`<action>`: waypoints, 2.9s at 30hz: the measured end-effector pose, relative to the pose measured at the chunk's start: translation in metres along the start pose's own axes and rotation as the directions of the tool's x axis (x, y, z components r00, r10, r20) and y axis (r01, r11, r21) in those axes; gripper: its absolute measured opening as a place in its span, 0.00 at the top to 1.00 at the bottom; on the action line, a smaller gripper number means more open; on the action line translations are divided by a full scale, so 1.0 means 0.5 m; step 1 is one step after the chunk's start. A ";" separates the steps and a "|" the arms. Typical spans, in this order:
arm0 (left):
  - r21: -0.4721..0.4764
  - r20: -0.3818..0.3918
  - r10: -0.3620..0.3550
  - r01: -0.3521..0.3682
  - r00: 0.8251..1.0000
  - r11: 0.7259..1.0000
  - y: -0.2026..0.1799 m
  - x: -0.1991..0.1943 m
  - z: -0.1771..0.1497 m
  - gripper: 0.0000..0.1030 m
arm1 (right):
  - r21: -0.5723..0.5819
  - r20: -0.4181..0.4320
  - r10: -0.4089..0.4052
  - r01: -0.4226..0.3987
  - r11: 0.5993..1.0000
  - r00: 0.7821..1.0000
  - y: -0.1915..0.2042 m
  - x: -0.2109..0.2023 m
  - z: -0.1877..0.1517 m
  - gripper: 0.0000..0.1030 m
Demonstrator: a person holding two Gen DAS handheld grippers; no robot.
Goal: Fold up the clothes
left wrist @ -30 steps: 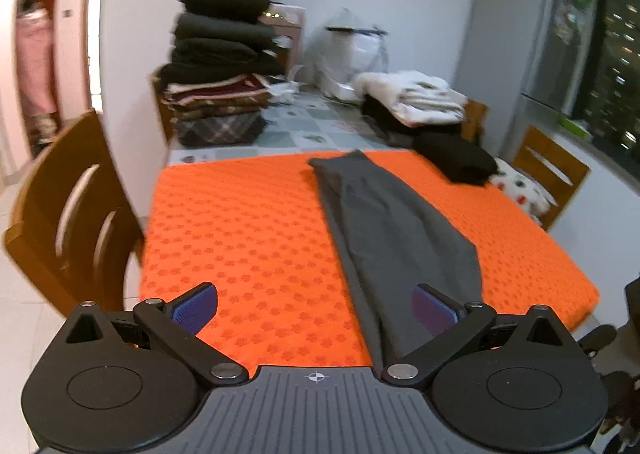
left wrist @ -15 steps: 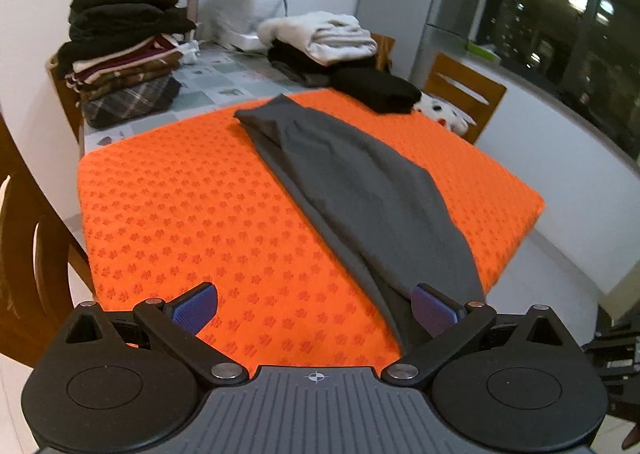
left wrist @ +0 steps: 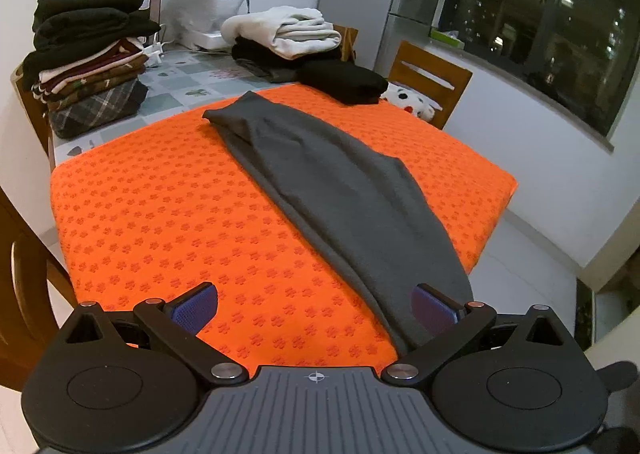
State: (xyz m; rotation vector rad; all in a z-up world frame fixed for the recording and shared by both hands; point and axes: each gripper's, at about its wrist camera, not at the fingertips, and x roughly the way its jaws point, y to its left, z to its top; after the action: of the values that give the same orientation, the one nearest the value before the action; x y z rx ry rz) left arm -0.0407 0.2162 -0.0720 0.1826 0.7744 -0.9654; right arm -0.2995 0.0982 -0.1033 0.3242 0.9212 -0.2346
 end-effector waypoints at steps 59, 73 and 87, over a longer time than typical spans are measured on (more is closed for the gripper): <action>0.178 -0.348 -0.061 0.130 0.936 0.975 -0.093 0.362 0.099 0.69 | 0.328 0.181 0.202 -0.253 0.910 0.963 -0.336 0.098 0.016 0.95; 0.098 -0.281 -0.081 0.113 0.956 0.989 -0.051 0.308 0.121 0.63 | 0.521 0.147 0.186 -0.236 0.820 0.972 -0.365 0.097 -0.052 0.95; -0.119 -0.347 -0.168 0.134 0.923 0.984 0.001 0.360 0.118 0.68 | 0.561 0.144 0.153 -0.208 0.801 0.978 -0.334 0.110 -0.054 0.95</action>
State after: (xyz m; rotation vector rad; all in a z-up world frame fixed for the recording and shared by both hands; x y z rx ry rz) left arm 0.0490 0.0686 -0.1491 0.2221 1.1796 -1.0540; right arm -0.3431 -0.0498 -0.1920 0.9547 0.7032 -0.3479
